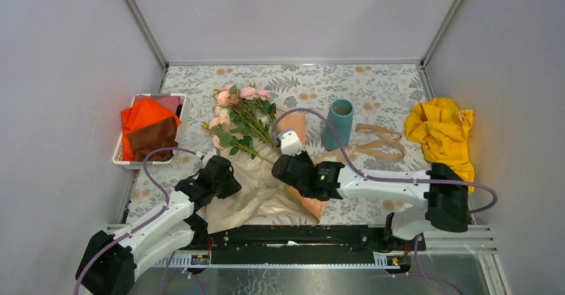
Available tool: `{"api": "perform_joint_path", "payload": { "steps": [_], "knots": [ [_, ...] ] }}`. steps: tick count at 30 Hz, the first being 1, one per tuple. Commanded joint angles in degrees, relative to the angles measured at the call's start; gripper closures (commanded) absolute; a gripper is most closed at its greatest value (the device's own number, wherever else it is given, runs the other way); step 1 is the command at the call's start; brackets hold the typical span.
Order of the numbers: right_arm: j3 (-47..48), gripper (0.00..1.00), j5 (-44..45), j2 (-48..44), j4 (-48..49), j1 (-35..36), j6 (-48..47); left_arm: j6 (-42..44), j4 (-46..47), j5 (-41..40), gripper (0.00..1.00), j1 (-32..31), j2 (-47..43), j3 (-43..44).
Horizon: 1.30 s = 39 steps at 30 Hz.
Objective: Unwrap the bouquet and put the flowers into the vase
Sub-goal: Unfold the wrapping paper at the center of the board.
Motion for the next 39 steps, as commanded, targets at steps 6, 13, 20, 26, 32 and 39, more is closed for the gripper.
{"api": "perform_joint_path", "payload": {
  "steps": [6,13,20,26,32,39],
  "knots": [
    [-3.97,1.0,10.9,-8.03,-17.93,-8.44,14.37,0.66,2.95,-1.25,0.73,-0.35,1.62,1.57],
    [-7.1,0.93,11.48,-7.44,-30.95,-13.54,28.91,1.94,4.33,-1.49,0.73,-0.35,4.57,4.21],
    [-0.1,0.77,15.52,-2.75,-43.57,-13.89,38.6,3.04,4.74,-1.94,0.73,-0.35,6.75,7.32],
    [6.07,0.55,12.21,-9.4,-36.32,-13.35,26.51,2.74,3.07,-1.81,0.73,-0.14,6.14,9.33],
    [2.36,0.4,-5.56,-22.82,-14.64,-12.29,11.03,3.98,-2.73,-5.62,0.71,0.98,4.59,13.16],
    [4.53,0.36,-10.14,-16.14,-10.94,-5.31,5.24,6.48,-8.87,-12.28,0.68,0.97,1.8,22.23]
  ]
}}
